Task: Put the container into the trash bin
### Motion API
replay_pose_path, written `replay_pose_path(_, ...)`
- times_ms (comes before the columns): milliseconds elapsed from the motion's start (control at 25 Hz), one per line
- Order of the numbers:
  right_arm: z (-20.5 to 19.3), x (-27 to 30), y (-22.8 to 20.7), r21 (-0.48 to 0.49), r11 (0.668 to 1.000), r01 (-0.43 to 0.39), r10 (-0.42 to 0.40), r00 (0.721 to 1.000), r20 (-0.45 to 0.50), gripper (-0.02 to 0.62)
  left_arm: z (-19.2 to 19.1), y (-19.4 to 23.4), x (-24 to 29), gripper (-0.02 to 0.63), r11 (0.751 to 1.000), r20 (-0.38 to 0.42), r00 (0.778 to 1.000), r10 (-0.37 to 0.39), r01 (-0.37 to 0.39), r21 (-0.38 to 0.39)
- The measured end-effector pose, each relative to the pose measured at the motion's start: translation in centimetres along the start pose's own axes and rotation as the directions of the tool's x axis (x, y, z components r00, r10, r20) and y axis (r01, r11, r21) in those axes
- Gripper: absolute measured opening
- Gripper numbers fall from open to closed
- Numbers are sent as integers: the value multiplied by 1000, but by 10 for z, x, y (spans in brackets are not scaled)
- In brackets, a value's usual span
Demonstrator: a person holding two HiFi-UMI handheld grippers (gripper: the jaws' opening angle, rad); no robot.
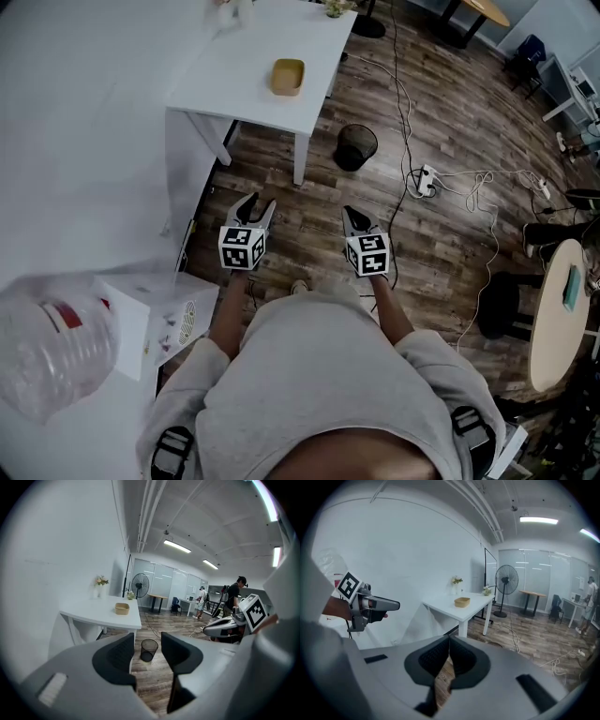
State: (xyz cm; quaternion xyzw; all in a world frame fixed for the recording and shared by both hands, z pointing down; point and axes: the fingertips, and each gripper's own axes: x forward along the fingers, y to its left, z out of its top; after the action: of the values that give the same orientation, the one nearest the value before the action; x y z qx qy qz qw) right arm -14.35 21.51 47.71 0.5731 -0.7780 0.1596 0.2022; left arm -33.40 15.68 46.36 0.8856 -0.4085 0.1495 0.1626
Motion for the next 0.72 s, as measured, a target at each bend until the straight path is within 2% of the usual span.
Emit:
replay_pose_path(440, -6, 16, -6, 19, 1000, -18, 18, 1000, -18, 14, -5, 5, 16, 189, 1000, -30, 1000, -1, 1, -6)
replay_pose_path(720, -2, 47, -17, 27, 999, -35, 36, 999, -18, 14, -1, 24, 41, 189, 1000, -47, 999, 22, -22, -6)
